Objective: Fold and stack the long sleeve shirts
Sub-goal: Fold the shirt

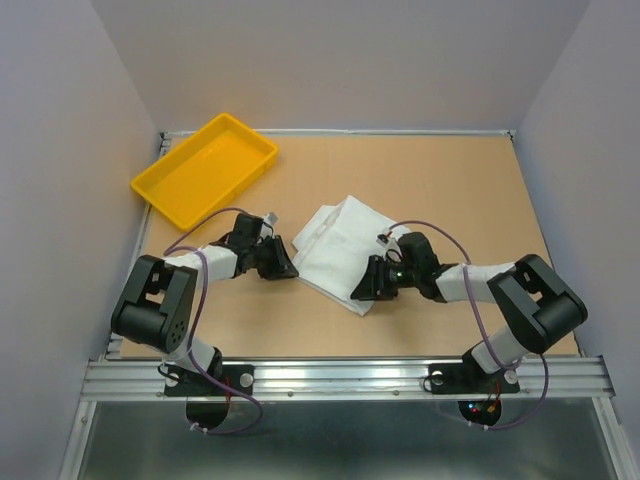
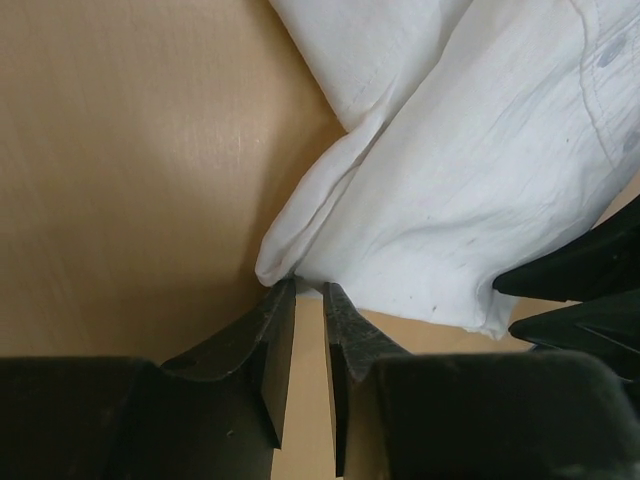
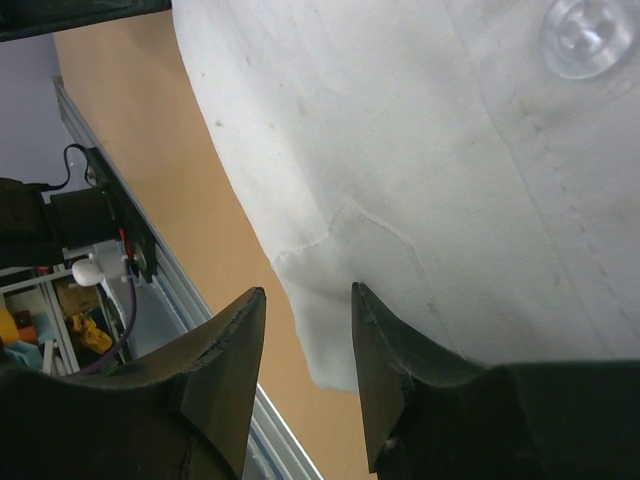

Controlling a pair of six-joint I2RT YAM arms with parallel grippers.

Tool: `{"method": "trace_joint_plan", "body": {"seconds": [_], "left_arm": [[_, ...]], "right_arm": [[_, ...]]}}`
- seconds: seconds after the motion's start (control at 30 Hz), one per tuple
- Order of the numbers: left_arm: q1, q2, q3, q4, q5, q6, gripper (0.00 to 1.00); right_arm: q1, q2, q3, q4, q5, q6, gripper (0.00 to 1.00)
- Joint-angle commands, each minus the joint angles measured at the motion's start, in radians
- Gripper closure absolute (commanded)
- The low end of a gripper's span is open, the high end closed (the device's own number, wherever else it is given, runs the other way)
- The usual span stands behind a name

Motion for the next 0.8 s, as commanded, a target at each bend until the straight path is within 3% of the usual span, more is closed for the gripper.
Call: {"method": "trace_joint_plan", "body": {"seconds": [0.0,0.1,0.13,0.2,0.23,0.27,0.4,0.47,0.57,0.7,0.77], "left_arm": [[0.003,-0.081,-0.015,-0.090,-0.048,0.029,0.70],[0.003,-0.211,0.028,-0.090,-0.094,0.013,0.68],[0.003,-0.239,0.060,-0.090,-0.118,0.004,0.47],[0.001,-0.288,0.099,-0.064,-0.148,0.000,0.24],[0.000,-0.288,0.146,-0.064,-0.148,0.000,0.15],[0.000,-0.273,0.171,-0.029,-0.140,0.001,0.13],[-0.029,-0.181,0.289,0.069,-0.082,-0.002,0.12],[-0.069,-0.124,0.376,0.096,-0.054,-0.005,0.17],[-0.118,0.061,0.494,0.131,0.001,-0.025,0.20],[-0.169,0.235,0.591,0.186,0.052,-0.059,0.30],[-0.180,0.331,0.632,0.212,0.072,-0.066,0.42]], "right_arm": [[-0.011,-0.057,0.057,-0.079,0.049,-0.054,0.54],[-0.026,-0.146,0.134,-0.140,0.098,-0.057,0.52],[-0.037,-0.175,0.149,-0.164,0.118,-0.055,0.50],[-0.072,-0.196,0.187,-0.172,0.138,-0.051,0.49],[-0.125,-0.201,0.200,-0.172,0.135,-0.042,0.48],[-0.155,-0.206,0.212,-0.174,0.129,-0.035,0.48],[-0.302,-0.187,0.281,-0.171,0.140,-0.003,0.46],[-0.336,-0.167,0.321,-0.146,0.152,0.024,0.46],[-0.387,-0.108,0.333,-0.033,0.134,0.113,0.47],[-0.410,0.006,0.336,0.159,0.054,0.230,0.48],[-0.408,0.079,0.327,0.234,0.038,0.257,0.48]]}}
